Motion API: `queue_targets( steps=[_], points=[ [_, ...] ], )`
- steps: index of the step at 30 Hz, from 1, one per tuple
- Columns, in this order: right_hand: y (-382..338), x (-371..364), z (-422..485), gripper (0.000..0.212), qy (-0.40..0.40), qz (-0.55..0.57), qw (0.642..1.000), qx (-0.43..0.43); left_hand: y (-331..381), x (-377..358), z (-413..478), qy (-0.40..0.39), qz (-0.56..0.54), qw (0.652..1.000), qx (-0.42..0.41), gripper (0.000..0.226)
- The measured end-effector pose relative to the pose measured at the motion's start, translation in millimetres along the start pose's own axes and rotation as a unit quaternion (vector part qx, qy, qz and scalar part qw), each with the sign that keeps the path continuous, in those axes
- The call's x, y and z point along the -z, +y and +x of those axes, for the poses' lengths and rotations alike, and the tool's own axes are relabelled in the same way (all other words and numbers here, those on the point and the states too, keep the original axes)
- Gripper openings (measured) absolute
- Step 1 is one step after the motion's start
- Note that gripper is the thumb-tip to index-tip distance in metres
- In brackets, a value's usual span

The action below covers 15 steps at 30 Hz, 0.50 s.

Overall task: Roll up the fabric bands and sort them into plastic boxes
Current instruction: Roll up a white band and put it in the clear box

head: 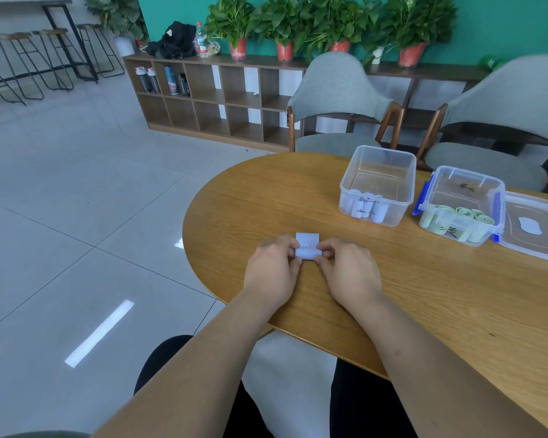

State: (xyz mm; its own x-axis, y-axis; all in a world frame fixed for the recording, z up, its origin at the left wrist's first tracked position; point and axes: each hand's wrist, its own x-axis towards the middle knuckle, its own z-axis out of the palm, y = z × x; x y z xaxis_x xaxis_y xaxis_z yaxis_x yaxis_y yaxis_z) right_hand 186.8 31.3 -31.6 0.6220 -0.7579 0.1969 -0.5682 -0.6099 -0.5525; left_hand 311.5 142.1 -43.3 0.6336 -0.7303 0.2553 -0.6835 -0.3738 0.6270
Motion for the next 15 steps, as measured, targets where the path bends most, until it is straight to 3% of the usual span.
queue_targets(
  steps=[9, 15],
  points=[
    [-2.5, -2.5, 10.5, 0.025, -0.005, -0.026, 1.000, -0.010, 3.8, -2.3, 9.5, -0.002, 0.042, 0.999, 0.005, 0.031],
    [-3.2, -0.9, 11.1, 0.012, 0.011, -0.015, 1.000, -0.016, 4.2, -2.4, 9.5, 0.018, 0.022, 1.000, 0.010, 0.024]
  ],
)
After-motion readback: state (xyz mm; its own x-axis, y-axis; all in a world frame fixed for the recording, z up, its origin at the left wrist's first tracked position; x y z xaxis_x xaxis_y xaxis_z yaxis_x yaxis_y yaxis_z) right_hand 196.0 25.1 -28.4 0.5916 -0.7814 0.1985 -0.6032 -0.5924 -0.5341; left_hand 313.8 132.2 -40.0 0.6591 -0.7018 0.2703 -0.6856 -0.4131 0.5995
